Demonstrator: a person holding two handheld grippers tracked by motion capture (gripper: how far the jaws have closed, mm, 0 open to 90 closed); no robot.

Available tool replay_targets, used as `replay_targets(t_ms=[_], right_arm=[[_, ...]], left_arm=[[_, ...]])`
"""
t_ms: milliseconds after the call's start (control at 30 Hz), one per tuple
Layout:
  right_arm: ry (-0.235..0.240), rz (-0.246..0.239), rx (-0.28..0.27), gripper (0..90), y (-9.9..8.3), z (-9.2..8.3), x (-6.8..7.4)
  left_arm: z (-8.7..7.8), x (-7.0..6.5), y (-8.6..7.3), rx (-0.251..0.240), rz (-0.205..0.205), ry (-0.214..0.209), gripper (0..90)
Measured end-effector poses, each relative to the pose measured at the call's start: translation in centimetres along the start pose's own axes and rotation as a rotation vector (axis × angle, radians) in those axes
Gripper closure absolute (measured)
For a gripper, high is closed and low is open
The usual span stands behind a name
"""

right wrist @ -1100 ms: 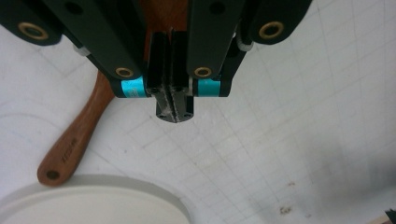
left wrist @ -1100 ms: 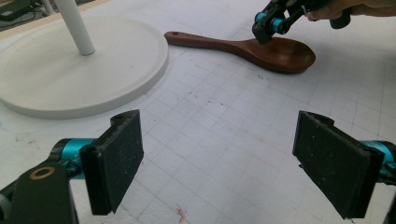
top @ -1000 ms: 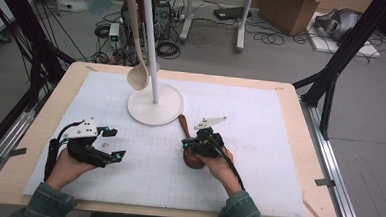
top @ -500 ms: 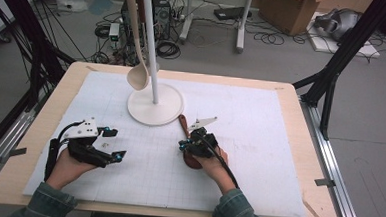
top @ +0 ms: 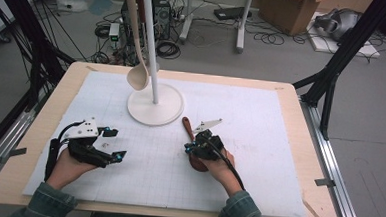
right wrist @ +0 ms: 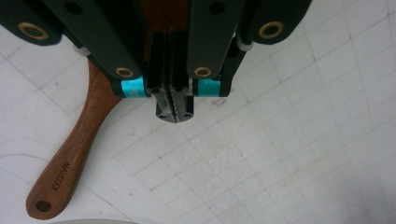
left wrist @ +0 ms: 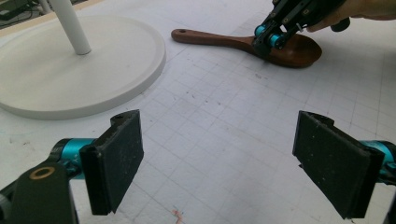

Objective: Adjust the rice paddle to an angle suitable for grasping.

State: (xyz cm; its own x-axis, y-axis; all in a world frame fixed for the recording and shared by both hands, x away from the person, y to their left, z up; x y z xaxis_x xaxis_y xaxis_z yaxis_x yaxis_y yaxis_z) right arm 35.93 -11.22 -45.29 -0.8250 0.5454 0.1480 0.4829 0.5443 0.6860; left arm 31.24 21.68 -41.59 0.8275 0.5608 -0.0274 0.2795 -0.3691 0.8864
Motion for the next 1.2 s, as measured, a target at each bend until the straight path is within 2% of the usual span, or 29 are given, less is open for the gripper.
replay_targets(t_ms=[333, 400, 500, 600, 700, 900, 1067, 1200], right_arm=[[0.000, 0.008, 0.011, 89.9, -1.3, -1.4, -0.1], [0.009, 0.023, 0.011, 89.9, -1.3, -1.5, -0.1], [0.008, 0.018, -0.015, 89.9, -0.9, -1.8, -0.4], [-0.017, 0.024, -0.038, 89.9, -0.3, -2.2, -1.1], [-0.048, 0.060, -0.059, 89.9, 0.1, -2.4, -2.3], [-0.096, 0.114, -0.059, 89.9, 0.0, -1.8, -4.2], [-0.097, 0.135, -0.033, 89.9, -0.2, -0.9, -4.7], [-0.091, 0.130, -0.027, 89.9, -0.1, -0.6, -4.8]], left_arm=[[0.0, -0.1, 0.0, 0.003, 0.002, -0.003, 16.6], [0.0, -0.1, 0.0, 0.002, 0.001, -0.003, 16.6], [0.0, -0.1, 0.0, 0.003, 0.001, -0.001, 16.6], [0.1, -0.1, 0.0, 0.004, 0.005, -0.003, 16.6], [0.0, -0.1, 0.0, 0.003, 0.001, -0.003, 16.6], [0.0, 0.0, 0.0, -0.001, -0.003, -0.002, 16.6], [0.0, 0.0, 0.0, 0.001, 0.000, -0.001, 16.6], [0.0, 0.1, 0.0, 0.000, 0.001, -0.004, 16.6]])
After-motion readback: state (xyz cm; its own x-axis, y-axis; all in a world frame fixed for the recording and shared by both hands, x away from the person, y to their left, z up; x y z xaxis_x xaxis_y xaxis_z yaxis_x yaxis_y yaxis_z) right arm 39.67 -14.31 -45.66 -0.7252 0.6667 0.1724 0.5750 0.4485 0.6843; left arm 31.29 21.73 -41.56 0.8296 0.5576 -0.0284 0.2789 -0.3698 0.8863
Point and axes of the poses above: each handheld gripper's, and its own axes: z roughly forward along the jaws, y roughly out of its top, x roughly to its left, the point moved 3 cm from there along z, roughly forward along the jaws, and after that the axes turned 2 degrees about y, right-handed, at the moved point
